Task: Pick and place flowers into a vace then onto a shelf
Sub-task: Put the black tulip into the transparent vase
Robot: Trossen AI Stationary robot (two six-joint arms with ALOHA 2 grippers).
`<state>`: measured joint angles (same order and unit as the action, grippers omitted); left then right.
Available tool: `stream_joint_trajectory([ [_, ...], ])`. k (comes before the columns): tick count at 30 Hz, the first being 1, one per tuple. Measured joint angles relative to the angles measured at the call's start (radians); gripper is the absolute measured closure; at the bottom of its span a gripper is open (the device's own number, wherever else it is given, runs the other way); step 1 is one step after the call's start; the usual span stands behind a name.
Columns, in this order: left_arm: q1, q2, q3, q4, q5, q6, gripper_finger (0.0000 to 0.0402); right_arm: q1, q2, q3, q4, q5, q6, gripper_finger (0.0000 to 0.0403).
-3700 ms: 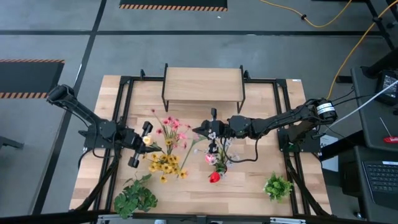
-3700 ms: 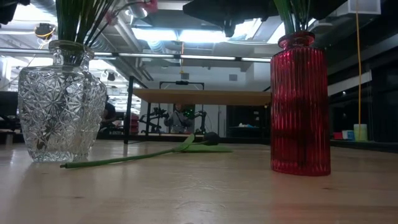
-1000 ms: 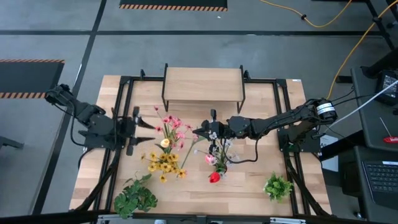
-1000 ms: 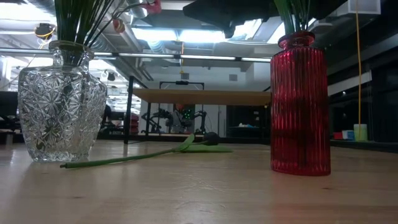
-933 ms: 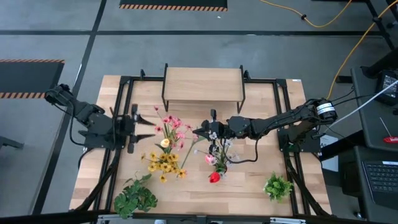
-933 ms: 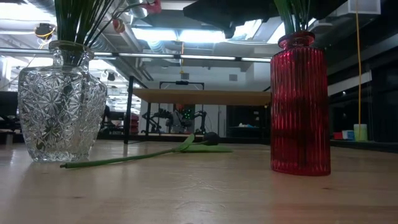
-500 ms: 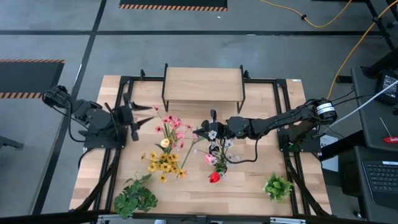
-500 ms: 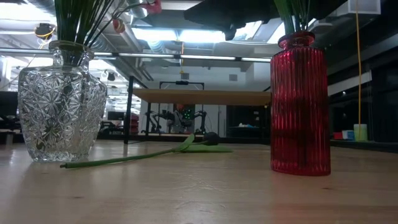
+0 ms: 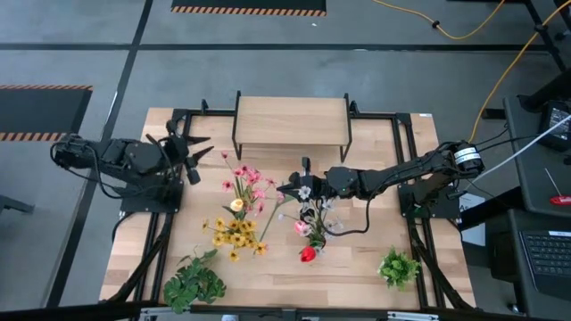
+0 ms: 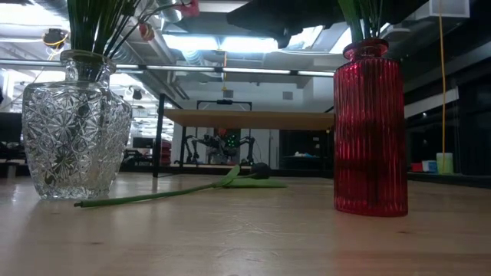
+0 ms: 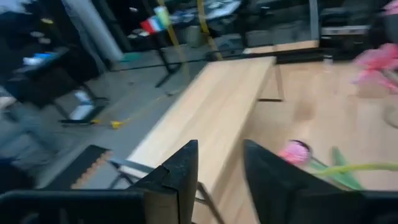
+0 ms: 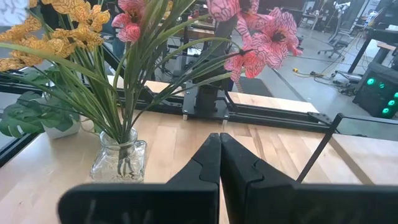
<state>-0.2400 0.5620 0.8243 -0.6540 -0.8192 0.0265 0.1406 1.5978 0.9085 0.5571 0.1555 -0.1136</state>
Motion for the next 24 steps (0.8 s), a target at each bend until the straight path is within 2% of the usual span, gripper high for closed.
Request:
stream_joint_trajectory([
  [4,0.079,0.006,-0.020,0.025,0.135,0.013,0.0342,0.000,0.000,0.000,0.000,0.000,-0.017,0.0398],
  [8,0.146,0.003,-0.126,0.116,0.194,0.038,0.0394,0.000,0.000,0.000,0.000,0.000,-0.024,0.0398],
  [16,0.219,-0.071,-0.280,0.237,0.333,0.014,0.0399,0.000,0.000,0.000,-0.013,0.000,-0.028,0.0398],
  [24,0.274,-0.088,-0.362,0.303,0.350,-0.007,0.0399,-0.003,0.000,0.000,-0.015,0.000,-0.049,0.0398],
])
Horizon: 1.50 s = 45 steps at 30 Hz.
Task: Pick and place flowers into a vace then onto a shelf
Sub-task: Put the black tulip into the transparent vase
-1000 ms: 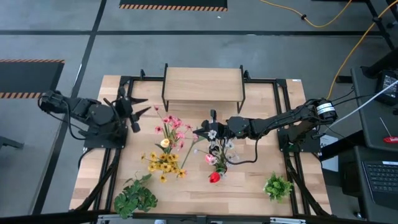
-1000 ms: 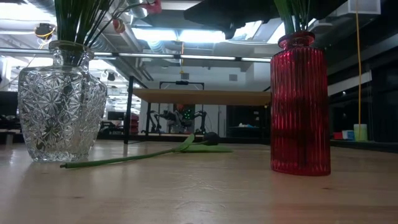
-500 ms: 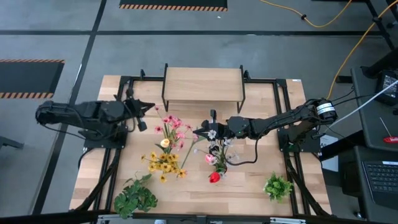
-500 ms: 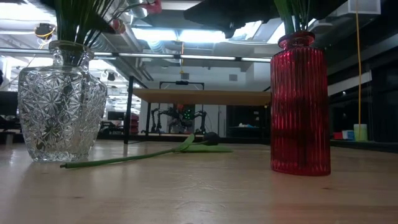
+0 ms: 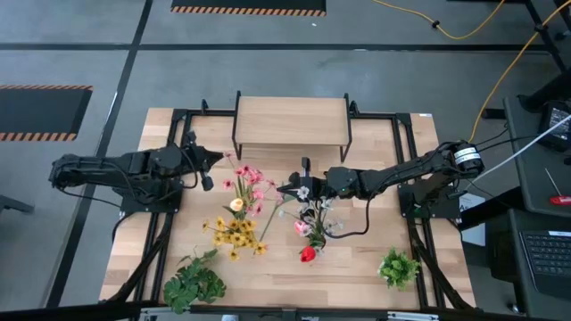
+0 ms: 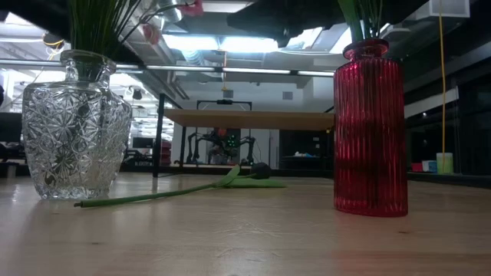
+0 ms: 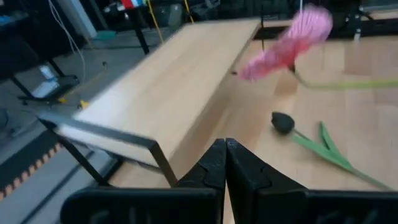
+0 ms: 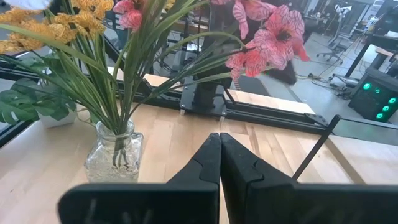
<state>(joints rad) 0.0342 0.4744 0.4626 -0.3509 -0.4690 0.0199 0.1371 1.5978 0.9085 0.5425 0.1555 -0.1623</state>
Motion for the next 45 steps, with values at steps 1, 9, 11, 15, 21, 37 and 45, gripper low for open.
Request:
stream_joint_trajectory([
  [1,0.006,0.001,-0.019,0.009,0.016,-0.012,0.0399,0.000,0.000,0.000,-0.002,0.000,0.000,0.0398],
  [9,0.060,0.002,-0.137,0.162,0.096,-0.066,0.0400,0.000,0.000,0.000,-0.004,0.000,0.000,0.0398],
  [11,0.069,0.010,-0.155,0.163,0.111,-0.070,0.0400,0.000,0.000,0.000,-0.007,0.000,0.000,0.0398],
  [15,0.079,0.053,-0.183,0.162,0.165,-0.089,0.0399,-0.003,0.000,0.000,-0.007,0.000,0.000,0.0398],
  [21,0.092,0.166,-0.218,0.260,0.259,-0.112,0.0399,-0.003,0.000,0.000,-0.007,0.000,0.000,0.0398],
  [37,0.170,0.497,-0.233,0.534,0.467,-0.025,0.0400,-0.003,0.000,0.000,-0.007,0.000,0.000,0.0398],
  [45,0.211,0.650,-0.232,0.602,0.514,-0.024,0.0400,-0.003,0.000,0.000,-0.026,0.000,0.000,0.0398],
])
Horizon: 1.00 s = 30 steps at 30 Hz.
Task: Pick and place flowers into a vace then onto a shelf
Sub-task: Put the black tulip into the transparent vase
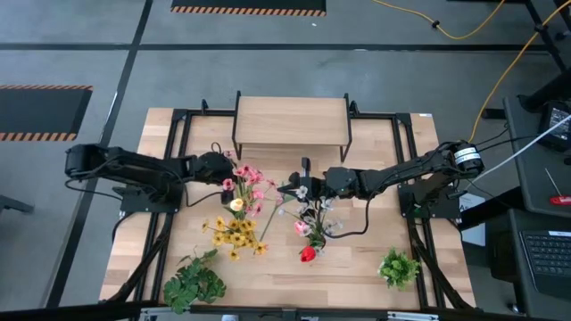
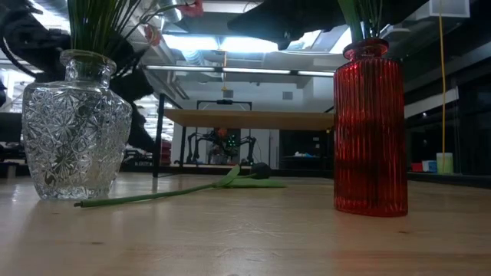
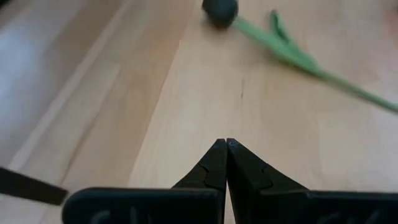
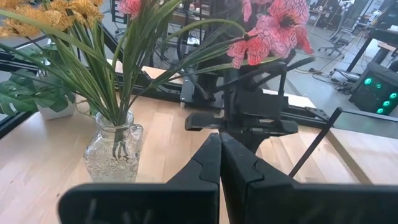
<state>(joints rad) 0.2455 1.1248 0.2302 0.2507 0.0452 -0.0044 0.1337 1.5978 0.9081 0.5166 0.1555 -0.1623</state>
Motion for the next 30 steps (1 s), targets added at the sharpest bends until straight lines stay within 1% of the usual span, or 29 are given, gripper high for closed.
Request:
stream_joint_trajectory([
  [4,0.002,0.064,0.000,0.091,0.006,0.019,0.0399,0.000,0.000,0.000,-0.006,0.000,-0.001,0.0398],
  [10,0.002,0.133,0.002,0.234,0.096,0.045,0.0399,0.000,0.000,0.000,-0.006,0.000,-0.002,0.0398],
  [19,0.001,0.245,0.002,0.378,0.100,0.045,0.0398,0.000,0.000,0.000,-0.006,0.000,-0.003,0.0398],
  [23,0.001,0.295,0.024,0.391,0.100,0.044,0.0393,0.000,0.000,0.000,-0.006,0.000,-0.003,0.0398],
  [30,-0.010,0.379,0.107,0.397,0.100,0.044,0.0372,0.000,0.000,0.000,-0.011,0.000,0.000,0.0398],
])
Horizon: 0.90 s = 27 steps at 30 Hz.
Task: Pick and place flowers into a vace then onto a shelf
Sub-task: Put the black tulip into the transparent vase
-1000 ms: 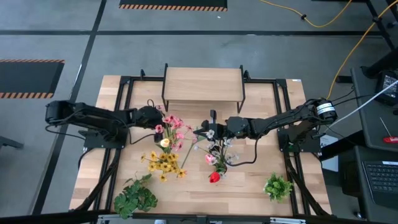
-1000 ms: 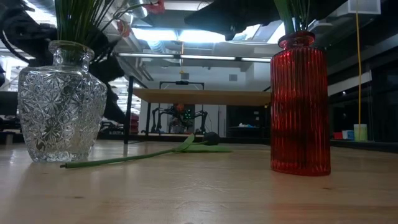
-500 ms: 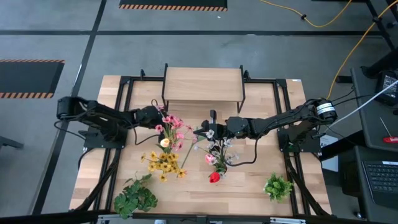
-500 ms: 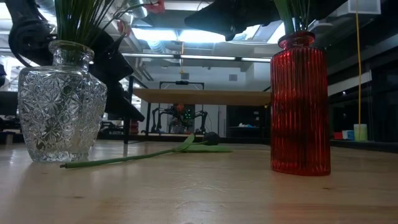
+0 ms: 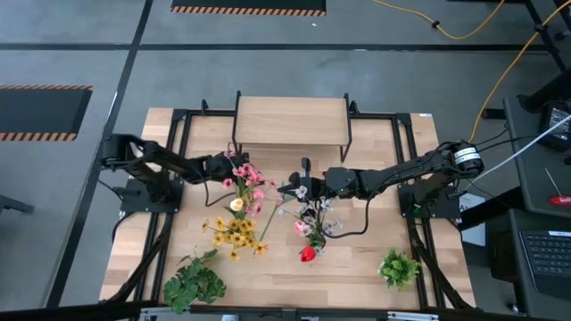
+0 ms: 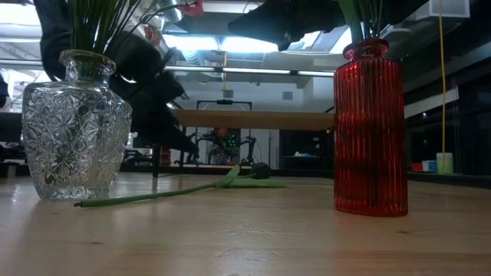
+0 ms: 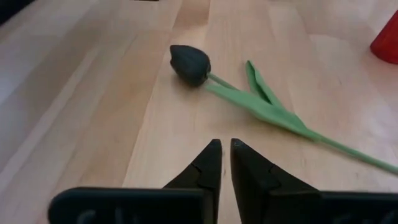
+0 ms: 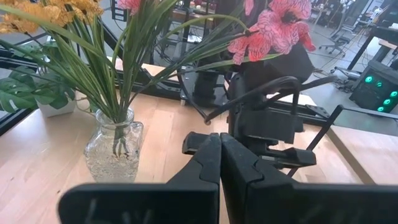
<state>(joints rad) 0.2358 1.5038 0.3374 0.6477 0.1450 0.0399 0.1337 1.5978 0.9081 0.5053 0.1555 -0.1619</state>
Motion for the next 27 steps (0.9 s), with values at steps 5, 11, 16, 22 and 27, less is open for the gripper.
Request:
stream_joint_trajectory([
  [5,-0.020,0.025,0.029,-0.015,0.005,-0.065,0.0337,0.000,0.000,0.000,-0.004,0.000,0.001,0.0398],
  [11,-0.071,0.026,0.051,-0.016,0.006,-0.175,0.0280,0.000,0.000,0.000,-0.004,0.000,0.001,0.0398],
  [16,-0.123,0.026,0.066,-0.023,-0.024,-0.187,0.0240,0.000,0.000,0.000,-0.003,0.000,0.001,0.0398],
  [22,-0.152,0.026,0.068,-0.040,-0.134,-0.238,0.0214,0.000,0.000,0.000,-0.003,0.000,0.001,0.0398],
  [27,-0.175,0.026,0.068,-0.045,-0.138,-0.267,0.0206,0.000,0.000,0.000,-0.003,0.000,0.001,0.0398],
])
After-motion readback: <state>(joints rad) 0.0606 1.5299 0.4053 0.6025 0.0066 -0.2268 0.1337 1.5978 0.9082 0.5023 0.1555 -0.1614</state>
